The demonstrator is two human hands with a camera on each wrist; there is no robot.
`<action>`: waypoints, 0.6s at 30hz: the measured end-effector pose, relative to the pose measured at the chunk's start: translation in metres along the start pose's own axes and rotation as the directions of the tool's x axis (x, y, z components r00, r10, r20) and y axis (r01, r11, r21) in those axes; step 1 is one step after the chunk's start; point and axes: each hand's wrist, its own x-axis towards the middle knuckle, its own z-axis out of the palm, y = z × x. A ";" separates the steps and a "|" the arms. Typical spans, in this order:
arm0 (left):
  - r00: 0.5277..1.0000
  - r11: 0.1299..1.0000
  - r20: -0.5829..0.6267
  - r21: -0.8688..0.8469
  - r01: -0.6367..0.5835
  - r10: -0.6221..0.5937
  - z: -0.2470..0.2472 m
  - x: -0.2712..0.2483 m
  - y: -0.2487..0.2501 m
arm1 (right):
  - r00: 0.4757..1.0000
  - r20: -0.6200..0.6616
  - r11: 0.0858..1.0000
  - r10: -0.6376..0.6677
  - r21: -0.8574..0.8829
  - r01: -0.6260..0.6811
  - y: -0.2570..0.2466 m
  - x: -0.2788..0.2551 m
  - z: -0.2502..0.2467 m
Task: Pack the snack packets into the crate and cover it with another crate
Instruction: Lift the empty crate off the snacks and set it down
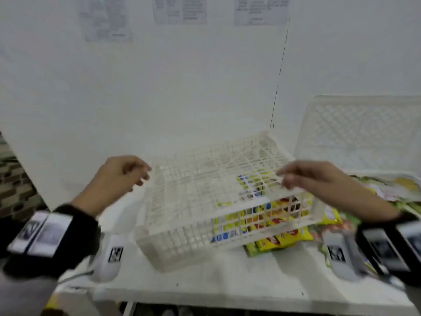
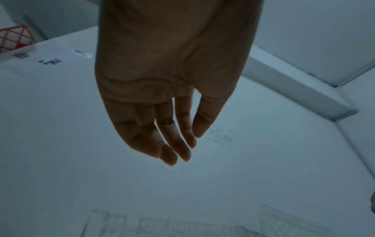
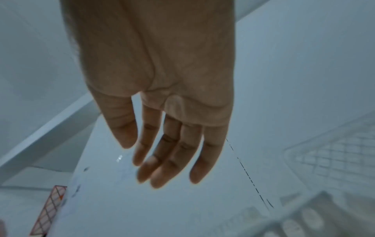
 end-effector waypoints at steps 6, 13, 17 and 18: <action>0.952 0.955 0.071 0.039 0.295 -0.297 -0.005 0.053 -0.037 | 0.984 -0.025 0.904 0.177 -0.392 -0.173 0.015 0.072 -0.021; 0.847 0.847 0.109 0.191 0.496 -0.520 0.001 0.087 -0.088 | 0.894 -0.041 0.656 0.445 -0.665 -0.357 0.035 0.105 -0.038; 0.794 0.796 0.148 0.273 0.540 -0.590 0.010 0.089 -0.099 | 0.856 -0.091 0.607 0.509 -0.667 -0.432 0.052 0.112 -0.039; 0.784 0.791 0.168 0.283 0.542 -0.598 0.012 0.088 -0.099 | 0.845 -0.102 0.602 0.525 -0.657 -0.454 0.056 0.114 -0.038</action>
